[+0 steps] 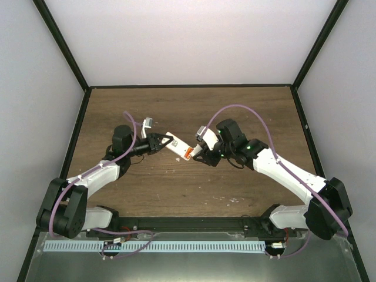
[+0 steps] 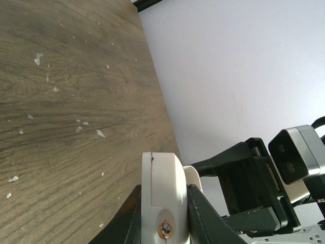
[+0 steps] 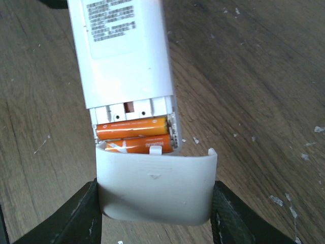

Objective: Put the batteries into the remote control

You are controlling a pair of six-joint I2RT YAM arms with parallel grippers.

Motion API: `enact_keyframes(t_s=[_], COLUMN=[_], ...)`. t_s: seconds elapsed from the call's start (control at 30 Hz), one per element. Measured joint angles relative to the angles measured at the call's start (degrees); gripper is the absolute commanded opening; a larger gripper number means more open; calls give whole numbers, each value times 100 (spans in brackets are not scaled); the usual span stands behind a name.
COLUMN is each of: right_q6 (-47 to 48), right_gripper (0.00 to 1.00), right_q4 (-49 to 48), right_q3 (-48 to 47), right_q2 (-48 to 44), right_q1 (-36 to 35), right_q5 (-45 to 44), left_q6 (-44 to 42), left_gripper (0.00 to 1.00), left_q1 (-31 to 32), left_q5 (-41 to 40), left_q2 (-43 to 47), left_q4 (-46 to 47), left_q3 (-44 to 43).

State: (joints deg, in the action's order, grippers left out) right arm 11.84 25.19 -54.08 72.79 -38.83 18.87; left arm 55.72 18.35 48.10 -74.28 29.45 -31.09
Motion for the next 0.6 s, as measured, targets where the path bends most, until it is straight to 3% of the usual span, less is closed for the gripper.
enact_keyframes(t_s=[0.6], right_q6=[59], right_gripper=[25], right_q4=[72], right_q3=[-363], right_q2=[542], right_q1=[-254], right_q5=[0], left_q6=[103], left_gripper=[0], left_q1=[0], left_q5=[68], left_q2=[42], left_q4=[48], left_q3=[2])
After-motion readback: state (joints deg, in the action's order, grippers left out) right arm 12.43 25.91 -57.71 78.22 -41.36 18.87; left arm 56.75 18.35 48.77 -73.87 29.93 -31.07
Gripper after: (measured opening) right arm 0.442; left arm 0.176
